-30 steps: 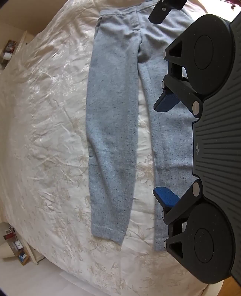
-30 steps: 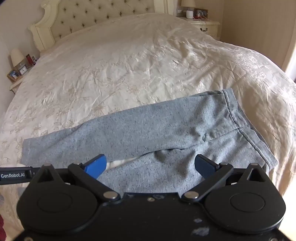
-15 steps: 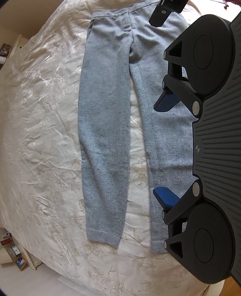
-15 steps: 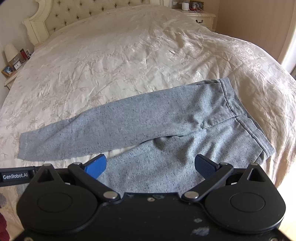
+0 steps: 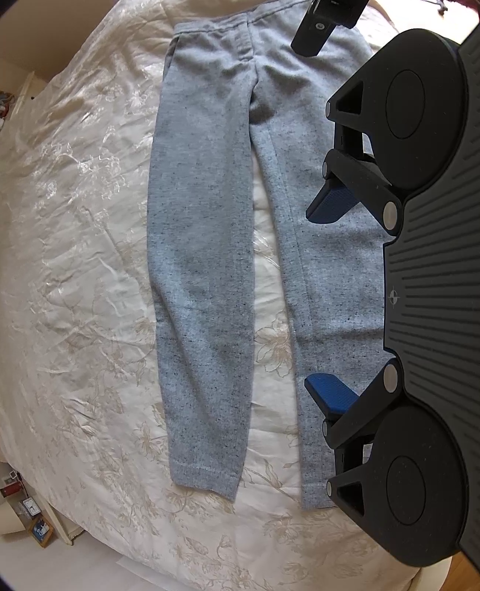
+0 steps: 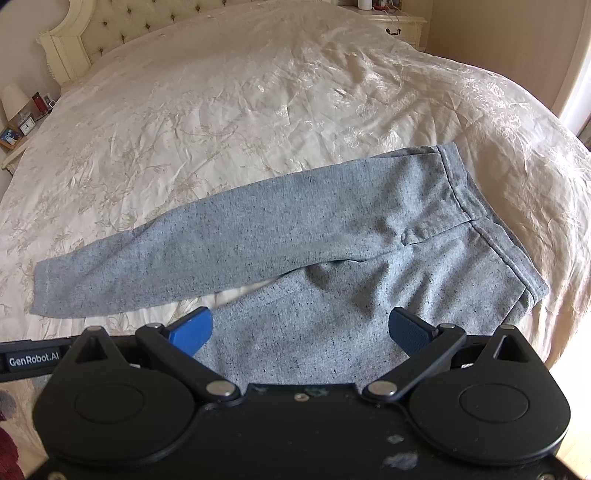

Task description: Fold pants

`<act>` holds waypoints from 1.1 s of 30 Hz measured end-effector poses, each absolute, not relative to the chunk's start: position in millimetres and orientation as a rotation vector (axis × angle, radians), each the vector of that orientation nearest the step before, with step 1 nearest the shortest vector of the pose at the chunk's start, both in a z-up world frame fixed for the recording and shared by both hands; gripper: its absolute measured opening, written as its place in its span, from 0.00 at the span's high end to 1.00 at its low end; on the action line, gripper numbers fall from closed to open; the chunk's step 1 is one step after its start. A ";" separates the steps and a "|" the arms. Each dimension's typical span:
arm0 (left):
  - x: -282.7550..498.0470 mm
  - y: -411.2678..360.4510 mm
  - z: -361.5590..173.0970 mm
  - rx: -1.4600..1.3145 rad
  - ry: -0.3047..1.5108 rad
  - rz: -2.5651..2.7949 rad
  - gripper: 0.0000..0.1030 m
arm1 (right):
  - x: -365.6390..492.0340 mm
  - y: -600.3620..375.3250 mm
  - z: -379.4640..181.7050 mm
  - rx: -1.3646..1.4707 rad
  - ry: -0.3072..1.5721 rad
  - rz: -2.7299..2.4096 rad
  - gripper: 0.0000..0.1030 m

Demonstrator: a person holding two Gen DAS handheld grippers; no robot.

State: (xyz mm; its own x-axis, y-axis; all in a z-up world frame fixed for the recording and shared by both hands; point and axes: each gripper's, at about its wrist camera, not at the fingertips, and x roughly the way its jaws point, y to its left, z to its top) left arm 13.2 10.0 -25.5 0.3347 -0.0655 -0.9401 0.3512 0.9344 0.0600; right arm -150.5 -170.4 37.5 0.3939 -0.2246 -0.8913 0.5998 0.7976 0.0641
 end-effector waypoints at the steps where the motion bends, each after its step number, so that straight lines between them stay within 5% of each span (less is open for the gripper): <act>1: 13.5 9.7 -26.0 0.272 1.203 -0.276 0.14 | -150.0 -168.9 36.9 0.410 1.043 -0.542 0.00; 23: 28.8 8.3 -43.9 0.300 1.231 -0.312 0.15 | -142.4 -161.6 35.4 0.409 0.967 -0.545 0.01; 28: 38.0 8.7 -53.4 0.298 1.249 -0.343 0.28 | -136.1 -161.0 33.8 0.364 0.928 -0.500 0.17; 33: 54.4 7.2 -63.8 0.317 1.248 -0.337 0.38 | -123.3 -172.6 30.0 0.274 0.862 -0.408 0.20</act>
